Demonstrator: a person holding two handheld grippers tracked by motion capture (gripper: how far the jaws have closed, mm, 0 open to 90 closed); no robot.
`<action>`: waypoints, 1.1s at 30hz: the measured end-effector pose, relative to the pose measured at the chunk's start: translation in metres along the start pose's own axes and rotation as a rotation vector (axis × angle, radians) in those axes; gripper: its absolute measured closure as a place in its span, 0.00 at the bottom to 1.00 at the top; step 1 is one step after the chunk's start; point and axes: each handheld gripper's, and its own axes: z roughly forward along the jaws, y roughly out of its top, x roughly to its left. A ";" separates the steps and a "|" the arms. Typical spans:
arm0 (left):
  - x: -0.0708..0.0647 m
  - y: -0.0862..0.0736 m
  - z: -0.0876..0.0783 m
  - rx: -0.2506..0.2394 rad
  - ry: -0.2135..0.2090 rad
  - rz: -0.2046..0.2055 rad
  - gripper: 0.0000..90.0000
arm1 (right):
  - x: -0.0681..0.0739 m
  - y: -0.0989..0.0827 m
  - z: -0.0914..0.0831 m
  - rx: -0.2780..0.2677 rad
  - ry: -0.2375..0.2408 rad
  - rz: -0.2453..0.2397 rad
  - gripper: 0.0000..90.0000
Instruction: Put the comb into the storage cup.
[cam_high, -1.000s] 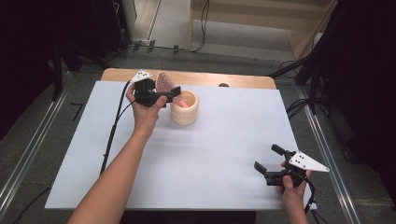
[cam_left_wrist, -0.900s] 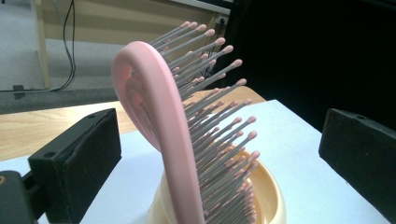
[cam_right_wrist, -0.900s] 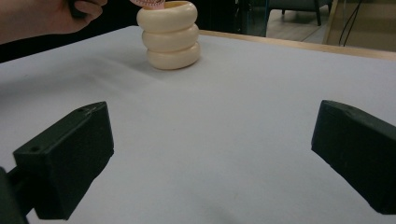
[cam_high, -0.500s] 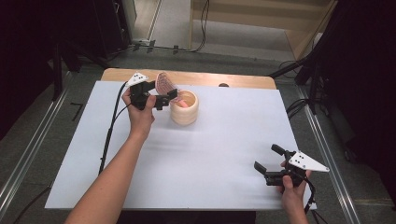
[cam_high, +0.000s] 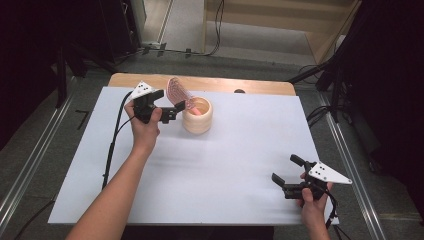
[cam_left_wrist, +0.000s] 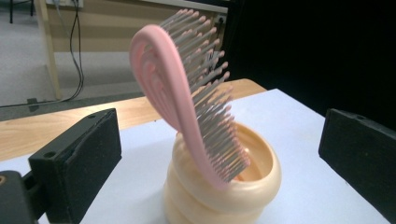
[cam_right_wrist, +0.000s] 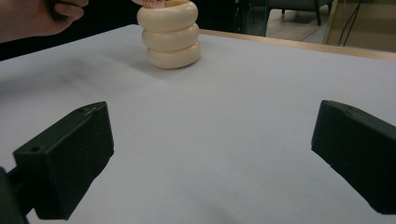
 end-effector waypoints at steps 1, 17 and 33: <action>0.000 -0.001 -0.001 -0.001 0.000 0.003 0.00 | 0.000 0.000 0.000 0.000 0.001 -0.001 0.00; -0.008 -0.018 -0.023 -0.009 -0.010 0.034 0.00 | 0.001 0.000 0.002 0.008 0.003 -0.007 0.00; -0.013 -0.037 -0.053 -0.028 -0.011 0.048 0.00 | 0.002 0.000 0.003 0.012 0.001 -0.012 0.00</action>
